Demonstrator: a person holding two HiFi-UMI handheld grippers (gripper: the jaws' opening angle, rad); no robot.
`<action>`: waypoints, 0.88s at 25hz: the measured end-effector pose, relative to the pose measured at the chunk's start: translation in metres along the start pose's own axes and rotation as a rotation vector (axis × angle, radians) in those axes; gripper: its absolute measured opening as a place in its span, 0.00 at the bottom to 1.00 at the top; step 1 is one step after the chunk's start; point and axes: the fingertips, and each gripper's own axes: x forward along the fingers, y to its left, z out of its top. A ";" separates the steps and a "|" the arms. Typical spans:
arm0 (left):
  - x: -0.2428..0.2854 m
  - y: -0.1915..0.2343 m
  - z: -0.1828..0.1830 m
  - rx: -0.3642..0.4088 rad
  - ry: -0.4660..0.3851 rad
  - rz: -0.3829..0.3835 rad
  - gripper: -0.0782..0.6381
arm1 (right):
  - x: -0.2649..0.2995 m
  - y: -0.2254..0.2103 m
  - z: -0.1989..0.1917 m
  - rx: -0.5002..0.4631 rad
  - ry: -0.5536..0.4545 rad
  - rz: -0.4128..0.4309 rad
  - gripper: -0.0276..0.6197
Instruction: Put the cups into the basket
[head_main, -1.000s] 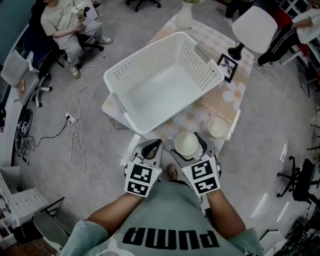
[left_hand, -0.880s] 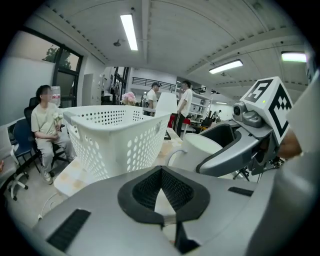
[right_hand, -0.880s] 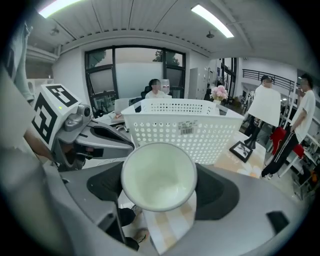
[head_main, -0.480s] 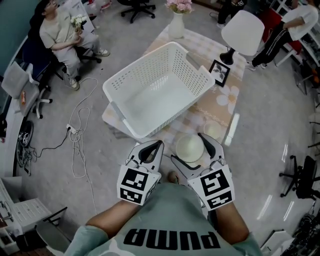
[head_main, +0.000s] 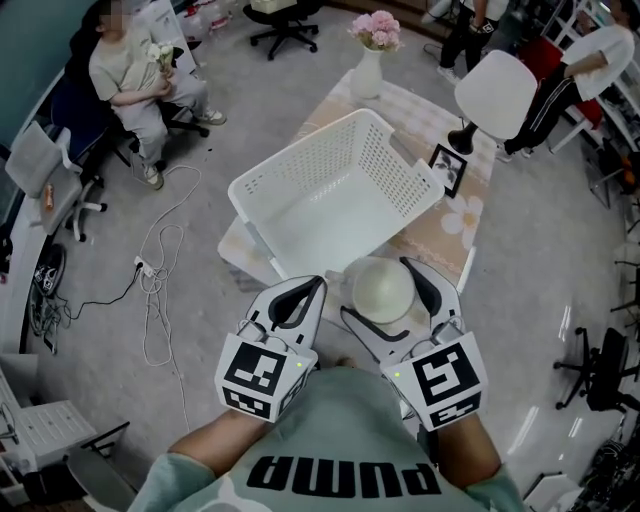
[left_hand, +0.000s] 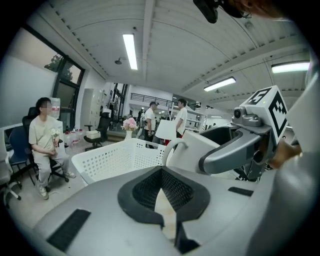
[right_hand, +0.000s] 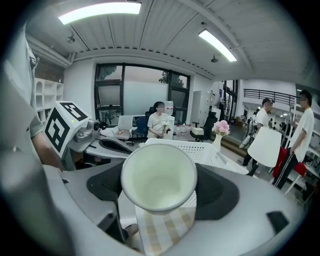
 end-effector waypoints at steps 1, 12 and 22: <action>-0.003 0.007 0.005 0.010 -0.012 0.010 0.12 | 0.004 0.001 0.006 -0.005 -0.004 0.000 0.66; -0.035 0.108 0.027 -0.002 -0.066 0.136 0.12 | 0.066 0.015 0.048 -0.065 0.000 0.014 0.66; -0.036 0.158 0.009 -0.042 -0.027 0.186 0.12 | 0.127 0.011 0.060 -0.159 0.069 0.061 0.66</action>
